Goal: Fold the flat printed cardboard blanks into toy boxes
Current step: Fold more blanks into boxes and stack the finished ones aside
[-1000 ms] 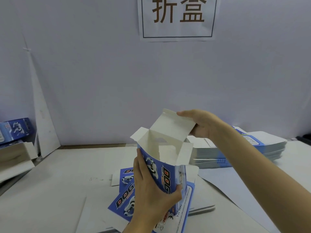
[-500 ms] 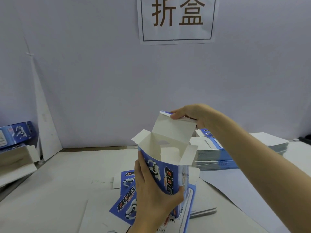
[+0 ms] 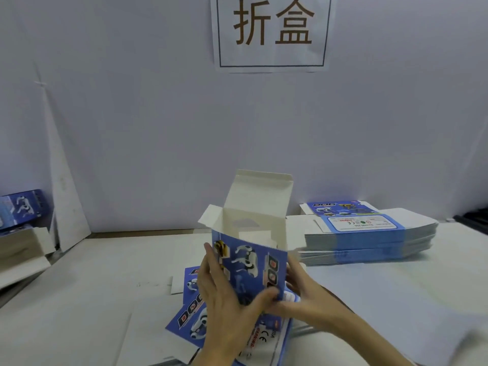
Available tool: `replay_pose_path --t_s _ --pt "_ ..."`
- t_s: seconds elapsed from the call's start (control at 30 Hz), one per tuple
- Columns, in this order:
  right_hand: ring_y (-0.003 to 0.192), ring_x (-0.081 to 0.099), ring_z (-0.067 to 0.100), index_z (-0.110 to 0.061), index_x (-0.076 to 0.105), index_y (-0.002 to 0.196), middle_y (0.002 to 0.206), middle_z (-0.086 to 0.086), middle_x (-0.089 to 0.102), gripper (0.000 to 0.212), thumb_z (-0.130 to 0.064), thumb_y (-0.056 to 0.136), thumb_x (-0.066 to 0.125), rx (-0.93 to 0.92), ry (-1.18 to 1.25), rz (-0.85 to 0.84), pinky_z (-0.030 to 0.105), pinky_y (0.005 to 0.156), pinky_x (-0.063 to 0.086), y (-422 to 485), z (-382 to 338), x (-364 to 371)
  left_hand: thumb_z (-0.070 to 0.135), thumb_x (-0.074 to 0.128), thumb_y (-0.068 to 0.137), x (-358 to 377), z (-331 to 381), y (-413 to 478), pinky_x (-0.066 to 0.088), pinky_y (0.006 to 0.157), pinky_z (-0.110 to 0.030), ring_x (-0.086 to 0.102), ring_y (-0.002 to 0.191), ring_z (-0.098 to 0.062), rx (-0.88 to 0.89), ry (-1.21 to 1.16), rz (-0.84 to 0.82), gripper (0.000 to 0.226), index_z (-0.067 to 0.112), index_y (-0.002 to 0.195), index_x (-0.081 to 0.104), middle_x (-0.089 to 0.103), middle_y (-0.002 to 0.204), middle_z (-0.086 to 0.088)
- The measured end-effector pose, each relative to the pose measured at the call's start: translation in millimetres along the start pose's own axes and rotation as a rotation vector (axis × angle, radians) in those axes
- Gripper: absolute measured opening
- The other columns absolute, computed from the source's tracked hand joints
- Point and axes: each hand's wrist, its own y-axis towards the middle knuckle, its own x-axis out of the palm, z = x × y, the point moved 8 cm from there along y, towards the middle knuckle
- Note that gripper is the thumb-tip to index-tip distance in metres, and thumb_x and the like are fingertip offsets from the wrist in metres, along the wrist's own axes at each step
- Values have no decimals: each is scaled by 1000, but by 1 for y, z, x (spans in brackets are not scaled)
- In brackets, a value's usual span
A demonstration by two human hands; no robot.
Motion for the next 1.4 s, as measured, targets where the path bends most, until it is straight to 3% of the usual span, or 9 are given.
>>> replay_pose_path --t_s 0.1,0.17,0.53,0.67,0.77,0.9,1.07,1.2,1.4 --pt "109 64 19 -32 43 135 120 -3 67 73 -21 72 79 -13 68 117 25 83 54 9 6 -10 67 66 59 -14 -13 14 53 76 -14 46 120 -5 21 -162 -14 85 63 131 22 38 128 24" --pt "110 65 23 -27 48 131 121 1 67 67 -16 72 78 23 139 72 27 84 54 14 12 -9 60 68 62 -19 -20 22 54 77 -16 53 119 -10 4 -207 -79 71 54 126 38 47 124 27" --pt "104 68 22 -28 52 126 118 1 69 65 -23 68 82 10 228 153 27 78 56 16 39 4 37 72 65 0 -47 13 60 74 -31 63 112 -24 -205 -331 -232 91 25 146 31 60 124 -1" --pt "112 64 20 -38 43 135 125 -5 65 77 -29 70 82 0 244 166 29 82 56 16 41 1 49 59 73 -11 -46 13 50 58 -21 66 63 -14 -186 -273 -116 44 7 86 65 66 60 0" --pt "115 62 17 -44 40 135 125 -11 64 81 -33 67 84 28 275 172 27 82 56 14 46 -2 51 57 74 -15 -44 11 42 48 -17 50 44 -7 -181 -262 -57 43 8 71 60 51 43 4" --pt "118 61 20 -38 45 134 128 -6 63 77 -27 68 83 26 289 153 29 85 55 14 49 -2 46 59 74 -15 -46 13 48 55 -12 63 60 -6 -167 -254 -63 32 18 89 64 64 57 7" --pt "117 61 17 -42 42 135 127 -12 63 81 -33 67 84 36 300 182 29 83 56 14 53 -4 38 58 85 -14 -44 8 39 41 -14 45 38 -5 -167 -226 -28 31 14 65 57 49 40 3" --pt "118 61 19 -43 50 129 127 -7 63 71 -24 70 82 12 279 155 30 84 55 15 51 -2 40 57 80 -15 -46 9 46 53 -10 63 62 0 -206 -255 -63 23 19 89 63 67 61 13" --pt "114 63 17 -41 41 135 124 -13 64 82 -33 66 84 41 290 188 29 79 57 13 53 -4 34 58 88 -18 -41 4 32 38 -9 42 36 -2 -158 -184 4 35 14 59 52 46 37 8"
